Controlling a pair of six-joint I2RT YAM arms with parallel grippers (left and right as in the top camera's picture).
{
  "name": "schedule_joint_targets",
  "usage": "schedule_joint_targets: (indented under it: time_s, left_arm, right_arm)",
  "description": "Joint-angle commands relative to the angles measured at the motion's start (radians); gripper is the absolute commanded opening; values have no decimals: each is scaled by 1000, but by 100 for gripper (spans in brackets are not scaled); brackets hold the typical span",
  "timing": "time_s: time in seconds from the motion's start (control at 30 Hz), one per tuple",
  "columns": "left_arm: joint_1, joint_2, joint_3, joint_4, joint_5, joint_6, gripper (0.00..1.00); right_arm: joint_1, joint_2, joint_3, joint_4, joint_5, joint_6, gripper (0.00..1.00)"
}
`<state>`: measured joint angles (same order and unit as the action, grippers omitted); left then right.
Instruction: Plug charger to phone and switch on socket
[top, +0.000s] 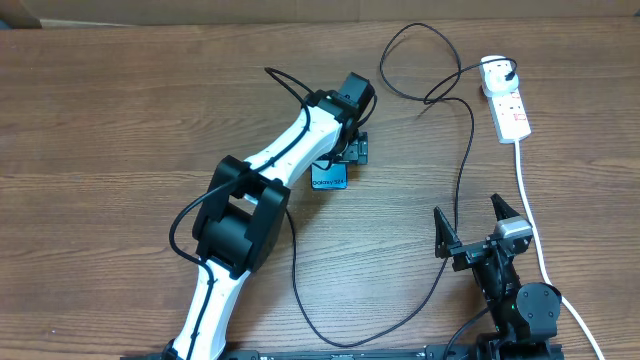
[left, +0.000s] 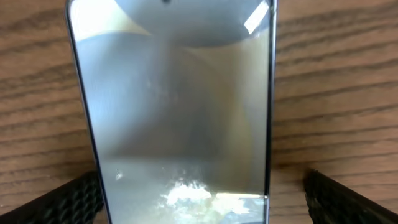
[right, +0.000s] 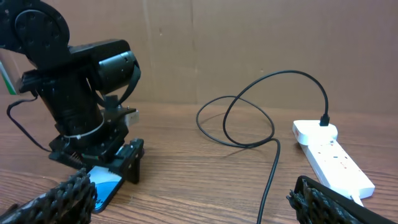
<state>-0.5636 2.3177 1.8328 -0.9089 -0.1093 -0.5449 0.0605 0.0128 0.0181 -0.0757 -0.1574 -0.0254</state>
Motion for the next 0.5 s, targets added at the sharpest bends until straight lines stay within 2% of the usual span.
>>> schedule_joint_targets:
  time_s: [0.0,0.47]
  left_arm:
    - [-1,17,-41,8,-29,13,100]
    - [10,17,-60,35,-29,-31,100]
  right_arm:
    - [6,-10,-10,4,-4,2,100]
    - [6,-10,-10,4,-4,2,100]
